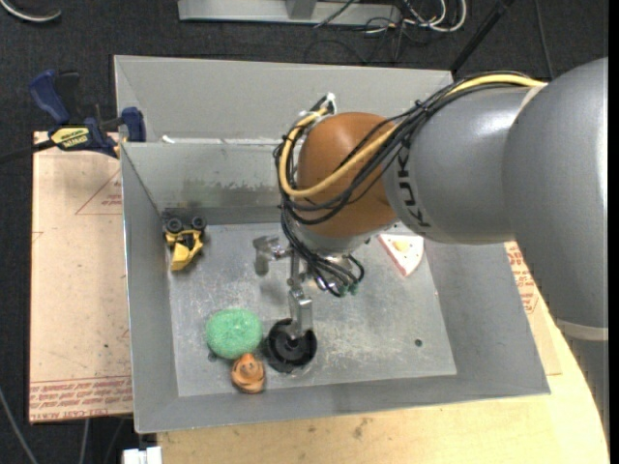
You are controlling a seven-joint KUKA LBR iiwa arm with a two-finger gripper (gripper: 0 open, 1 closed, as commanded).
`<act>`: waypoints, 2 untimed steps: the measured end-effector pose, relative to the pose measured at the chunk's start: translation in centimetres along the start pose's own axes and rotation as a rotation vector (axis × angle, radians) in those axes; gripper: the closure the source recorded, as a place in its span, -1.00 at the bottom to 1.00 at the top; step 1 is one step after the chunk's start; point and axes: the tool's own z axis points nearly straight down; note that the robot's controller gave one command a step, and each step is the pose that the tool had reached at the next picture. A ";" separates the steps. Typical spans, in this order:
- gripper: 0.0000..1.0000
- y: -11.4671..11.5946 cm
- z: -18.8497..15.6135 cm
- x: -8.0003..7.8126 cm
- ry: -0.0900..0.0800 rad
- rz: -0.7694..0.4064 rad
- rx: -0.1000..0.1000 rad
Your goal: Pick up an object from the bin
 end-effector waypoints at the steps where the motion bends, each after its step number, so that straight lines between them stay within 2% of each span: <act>1: -1.00 3.9 2.1 -5.0 -0.002 -0.051 0.002; 2: 1.00 -2.0 3.5 3.2 -0.015 -0.158 0.001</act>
Offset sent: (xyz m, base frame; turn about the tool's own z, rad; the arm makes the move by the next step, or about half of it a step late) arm -0.0302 -0.0313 -0.0421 -0.1609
